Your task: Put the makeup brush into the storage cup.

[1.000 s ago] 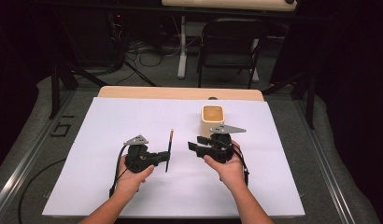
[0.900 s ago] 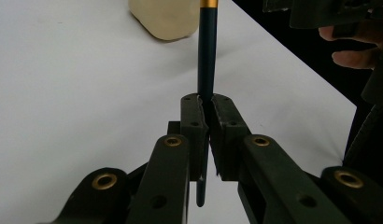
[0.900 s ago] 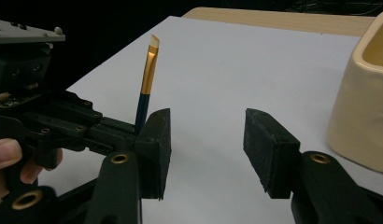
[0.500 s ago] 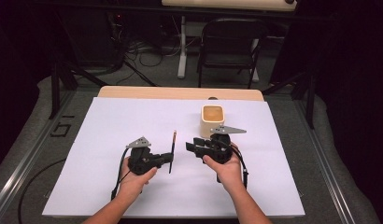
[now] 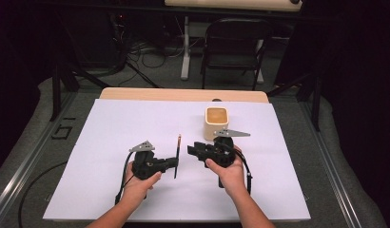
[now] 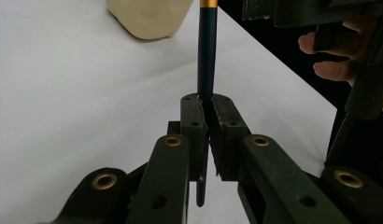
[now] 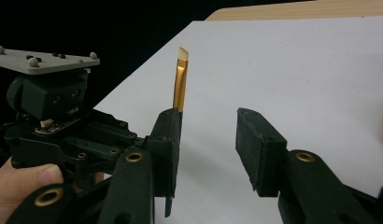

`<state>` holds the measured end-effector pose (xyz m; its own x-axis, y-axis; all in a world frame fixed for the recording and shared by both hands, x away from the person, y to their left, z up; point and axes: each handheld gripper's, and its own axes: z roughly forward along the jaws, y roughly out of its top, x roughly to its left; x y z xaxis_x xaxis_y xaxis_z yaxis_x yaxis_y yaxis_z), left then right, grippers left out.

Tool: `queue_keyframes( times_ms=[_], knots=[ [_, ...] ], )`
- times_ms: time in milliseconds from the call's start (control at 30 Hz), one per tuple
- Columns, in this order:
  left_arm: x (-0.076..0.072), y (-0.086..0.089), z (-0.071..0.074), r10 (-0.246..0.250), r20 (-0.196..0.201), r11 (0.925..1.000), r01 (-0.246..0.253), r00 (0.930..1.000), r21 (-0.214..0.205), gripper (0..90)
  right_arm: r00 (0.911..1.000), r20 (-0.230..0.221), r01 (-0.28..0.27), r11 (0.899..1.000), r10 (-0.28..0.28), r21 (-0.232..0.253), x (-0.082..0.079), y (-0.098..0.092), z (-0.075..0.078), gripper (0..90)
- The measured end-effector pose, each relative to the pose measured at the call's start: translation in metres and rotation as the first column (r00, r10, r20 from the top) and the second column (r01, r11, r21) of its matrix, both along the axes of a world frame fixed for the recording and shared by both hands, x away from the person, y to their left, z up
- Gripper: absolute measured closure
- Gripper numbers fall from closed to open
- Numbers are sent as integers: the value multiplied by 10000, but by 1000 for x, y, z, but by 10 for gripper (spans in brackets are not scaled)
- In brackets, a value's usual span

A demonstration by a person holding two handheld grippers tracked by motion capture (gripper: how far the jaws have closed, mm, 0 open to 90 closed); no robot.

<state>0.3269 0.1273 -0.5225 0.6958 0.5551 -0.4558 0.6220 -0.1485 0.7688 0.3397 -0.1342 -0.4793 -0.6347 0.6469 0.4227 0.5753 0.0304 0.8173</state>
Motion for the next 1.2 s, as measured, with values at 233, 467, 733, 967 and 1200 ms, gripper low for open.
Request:
queue_keyframes(
  times_ms=[233,467,733,967,1200],
  knots=[
    [-2,-4,0,-204,23,9997,204,9998,109,845,9995,-316,-73,9984,91,568,1,1,-6,634],
    [-5,-10,-1,-456,35,9988,455,9990,168,845,9984,-531,-140,9961,187,873,0,2,-7,667],
    [-8,-13,-2,-560,22,9982,560,9984,195,845,9975,-673,-148,9940,222,1083,0,2,-8,694],
    [-9,-15,-2,-697,34,9973,696,9976,216,845,9969,-762,-123,9934,211,1143,1,2,-8,697],
    [-11,-18,-2,-780,40,9967,779,9969,218,845,9964,-813,-127,9929,224,1184,0,2,-9,699]
  ],
)
